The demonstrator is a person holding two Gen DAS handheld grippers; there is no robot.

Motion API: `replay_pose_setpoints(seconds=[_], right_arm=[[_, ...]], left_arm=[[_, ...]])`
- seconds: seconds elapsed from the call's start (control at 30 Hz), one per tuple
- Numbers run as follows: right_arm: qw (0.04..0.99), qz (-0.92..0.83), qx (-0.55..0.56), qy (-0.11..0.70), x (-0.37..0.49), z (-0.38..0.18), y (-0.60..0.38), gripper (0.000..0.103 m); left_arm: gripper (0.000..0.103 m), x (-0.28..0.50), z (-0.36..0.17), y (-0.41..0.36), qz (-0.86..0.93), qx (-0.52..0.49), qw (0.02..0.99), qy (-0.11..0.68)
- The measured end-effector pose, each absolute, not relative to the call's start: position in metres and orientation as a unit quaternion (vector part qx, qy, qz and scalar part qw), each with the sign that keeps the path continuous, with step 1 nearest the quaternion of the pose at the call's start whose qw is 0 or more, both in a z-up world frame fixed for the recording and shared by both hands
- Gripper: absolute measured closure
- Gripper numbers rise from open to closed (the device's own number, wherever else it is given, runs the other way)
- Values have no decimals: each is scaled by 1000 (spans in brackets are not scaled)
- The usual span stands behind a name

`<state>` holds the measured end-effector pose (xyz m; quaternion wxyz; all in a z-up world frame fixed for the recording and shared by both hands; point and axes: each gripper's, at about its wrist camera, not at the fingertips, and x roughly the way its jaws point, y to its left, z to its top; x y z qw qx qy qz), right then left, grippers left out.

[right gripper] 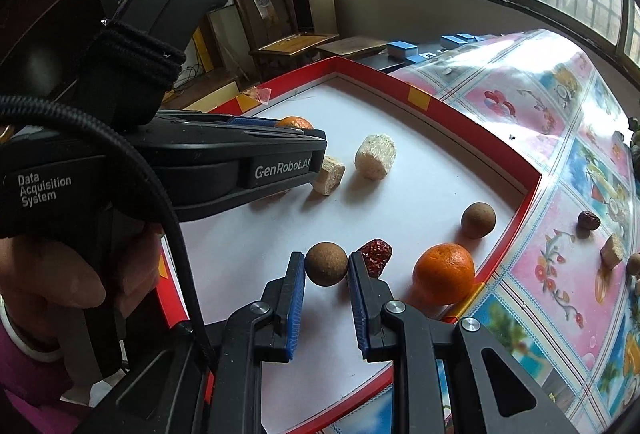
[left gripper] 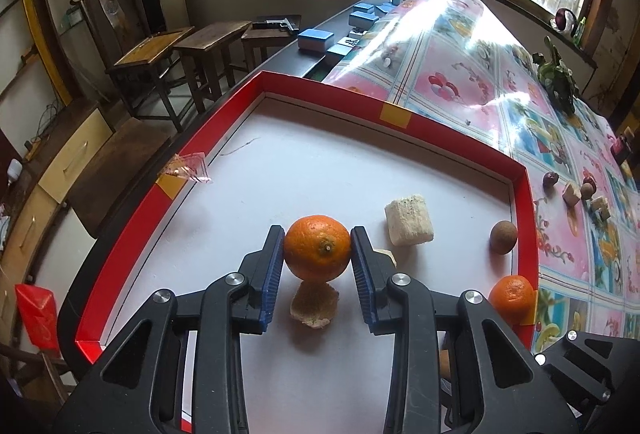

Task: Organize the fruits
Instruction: 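Carry the orange and kiwi into the red tray and open both grippers, then withdraw both open grippers from the tray back toward the fruit pile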

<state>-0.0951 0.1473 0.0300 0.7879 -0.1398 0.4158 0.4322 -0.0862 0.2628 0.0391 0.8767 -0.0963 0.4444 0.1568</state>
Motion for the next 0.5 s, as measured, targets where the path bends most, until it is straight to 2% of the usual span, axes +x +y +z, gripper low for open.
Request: replay_pose_setpoints(seconds=[0.1, 0.23, 0.33, 0.5], right_arm=[[786, 436, -133, 418, -96, 31, 145, 80], [787, 437, -134, 415, -100, 34, 140, 77], [790, 434, -127, 414, -100, 38, 132, 77], [801, 419, -111, 412, -96, 45, 109, 74]], left_arm=[[66, -86, 37, 264, 156, -101, 873, 450], [64, -89, 40, 264, 155, -101, 875, 447], [39, -91, 46, 264, 150, -105, 881, 437], [38, -95, 55, 262, 156, -97, 885, 428]])
